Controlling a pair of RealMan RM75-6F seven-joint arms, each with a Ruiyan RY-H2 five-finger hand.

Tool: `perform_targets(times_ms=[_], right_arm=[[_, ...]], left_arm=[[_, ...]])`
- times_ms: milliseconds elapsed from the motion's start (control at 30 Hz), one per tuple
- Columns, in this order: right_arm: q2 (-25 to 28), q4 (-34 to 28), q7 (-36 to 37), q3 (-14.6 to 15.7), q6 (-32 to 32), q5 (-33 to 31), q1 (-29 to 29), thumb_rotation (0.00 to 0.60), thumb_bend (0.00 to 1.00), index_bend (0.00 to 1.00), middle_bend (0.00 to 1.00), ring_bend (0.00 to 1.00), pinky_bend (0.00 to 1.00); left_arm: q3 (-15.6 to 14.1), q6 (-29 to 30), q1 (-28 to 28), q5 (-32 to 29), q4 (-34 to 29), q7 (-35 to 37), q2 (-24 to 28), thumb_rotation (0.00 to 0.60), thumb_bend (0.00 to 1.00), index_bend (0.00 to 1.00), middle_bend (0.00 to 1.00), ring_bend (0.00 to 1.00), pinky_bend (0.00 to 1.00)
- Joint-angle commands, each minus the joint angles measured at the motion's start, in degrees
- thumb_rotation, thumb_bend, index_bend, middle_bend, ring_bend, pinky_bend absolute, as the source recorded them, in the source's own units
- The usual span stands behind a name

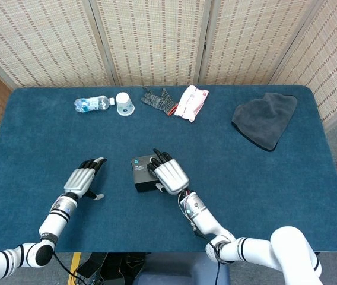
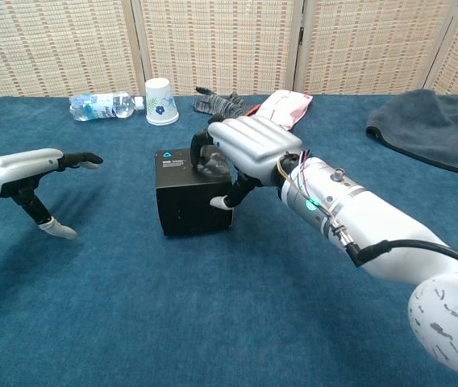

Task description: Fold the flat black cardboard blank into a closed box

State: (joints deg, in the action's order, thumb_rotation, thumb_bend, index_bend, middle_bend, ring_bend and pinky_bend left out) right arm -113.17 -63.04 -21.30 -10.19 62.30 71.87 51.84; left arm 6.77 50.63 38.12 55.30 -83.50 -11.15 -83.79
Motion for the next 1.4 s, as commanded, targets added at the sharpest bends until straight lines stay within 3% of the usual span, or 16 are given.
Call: perform_targets(times_ms=[33,300,700,800,933,1000,1200,1400], right_arm=[[-1.1,2.1,0.6,-0.1,0.3,1.6,0.1,0.600,0.21,0.36,0.31,0.13,0.21],[-2.2,4.5,1.3,-0.9,-0.1,2.9,0.0,0.600,0.25,0.41,0.36,0.16,0.23],[-1.8,3.3,0.6,-2.3,-0.2,3.7,-0.6,0.600,0.25,0.42,0.37,0.17,0.24],[-0.2,0.1,1.3,-2.6,-0.7,3.5,-1.1,0.600,0.25,0.38,0.28,0.15,0.24],[6.9,-11.3,2.7,-3.2,-1.7,2.5,-3.0,0.600,0.25,0.13,0.12,0.06,0.24],[11.0,-17.1,3.5,-3.6,-1.9,1.7,-4.3,0.600,0.25,0.09,0.11,0.05,0.24],[24.4,-31.8,5.0,-3.8,0.9,0.6,-9.7,0.600,0.25,0.08,0.10,0.04,0.24],[36.0,-39.5,8.3,-2.1,4.6,1.1,-15.9,0.600,0.26,0.09,0.16,0.05,0.24]], left_arm=[[0.0,0.0,-0.1,-0.5,-0.3,-0.4,0.5,0.600,0.07,0.00,0.00,0.00,0.05],[0.0,-0.2,-0.3,-0.8,-0.5,-0.5,1.1,0.600,0.07,0.00,0.00,0.00,0.05],[0.2,-0.1,-0.6,0.2,-0.4,0.0,1.5,0.600,0.08,0.00,0.00,0.00,0.05],[0.4,0.2,-0.7,0.4,-0.7,0.5,1.7,0.600,0.07,0.00,0.00,0.00,0.05],[0.8,1.2,-1.4,1.5,-2.1,1.6,3.0,0.600,0.07,0.00,0.00,0.00,0.05],[1.0,2.2,-1.8,2.3,-2.8,2.2,3.6,0.600,0.07,0.00,0.00,0.00,0.05],[1.8,6.5,-3.9,4.6,-6.0,3.5,7.0,0.600,0.07,0.00,0.00,0.00,0.05],[2.5,13.3,-7.3,6.9,-7.6,4.4,9.7,0.600,0.07,0.00,0.00,0.00,0.05]])
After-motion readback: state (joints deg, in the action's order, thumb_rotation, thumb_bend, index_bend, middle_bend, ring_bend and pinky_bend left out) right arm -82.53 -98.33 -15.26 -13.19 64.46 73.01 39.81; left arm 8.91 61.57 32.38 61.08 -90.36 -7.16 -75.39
